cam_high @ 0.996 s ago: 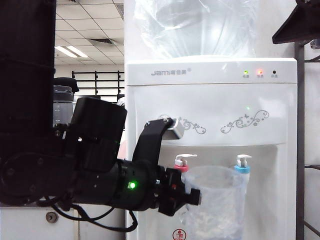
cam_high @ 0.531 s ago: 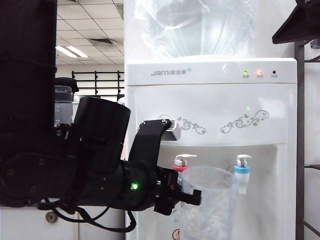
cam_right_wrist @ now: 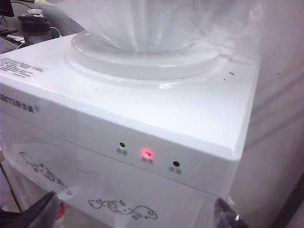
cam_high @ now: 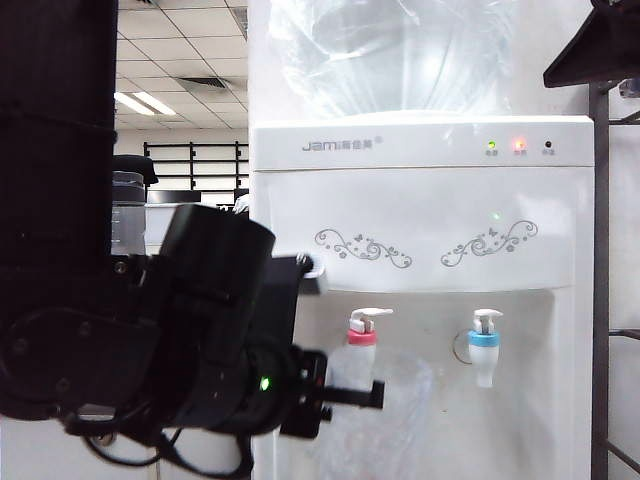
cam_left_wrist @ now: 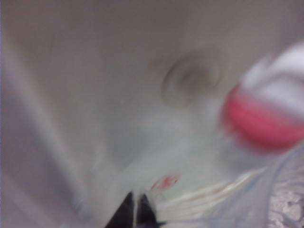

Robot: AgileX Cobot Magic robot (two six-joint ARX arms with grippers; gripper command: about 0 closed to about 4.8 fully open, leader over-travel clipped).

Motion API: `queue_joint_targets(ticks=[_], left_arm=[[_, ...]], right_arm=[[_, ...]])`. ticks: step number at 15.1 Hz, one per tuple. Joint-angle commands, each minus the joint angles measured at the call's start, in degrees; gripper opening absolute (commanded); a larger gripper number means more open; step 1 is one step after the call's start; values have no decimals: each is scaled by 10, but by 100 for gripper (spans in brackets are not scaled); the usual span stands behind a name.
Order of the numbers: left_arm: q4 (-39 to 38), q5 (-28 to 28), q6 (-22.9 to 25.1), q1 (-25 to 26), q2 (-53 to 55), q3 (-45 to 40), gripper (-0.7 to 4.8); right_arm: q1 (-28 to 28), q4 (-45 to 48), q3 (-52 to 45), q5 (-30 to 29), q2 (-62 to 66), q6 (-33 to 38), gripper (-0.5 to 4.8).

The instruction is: Pick up the plastic mug from the left desk, go to the hot water outlet of the water dispenser, press the vertical switch to get some water, then put the mug back on the desk.

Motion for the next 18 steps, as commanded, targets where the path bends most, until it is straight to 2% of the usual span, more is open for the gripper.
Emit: queue_joint_targets(ticks=[1, 6, 8, 12, 16, 18], left_arm=[[-28, -30, -16, 3, -5, 3, -5], [-69, -11, -34, 3, -5, 3, -5], [-71, 0, -69, 3, -5, 3, -5], [-72, 18, -83, 3, -4, 3, -5], [-76, 20, -136, 3, -4, 3, -5], [-81, 21, -146, 3, -4, 3, -5]], right_arm=[[0, 5, 3, 3, -2, -2, 427], [0, 6, 3, 2, -2, -2, 427], [0, 6, 3, 2, -2, -2, 427], [0, 6, 3, 2, -2, -2, 427], [0, 6, 3, 2, -2, -2, 427], [0, 6, 3, 2, -2, -2, 427]])
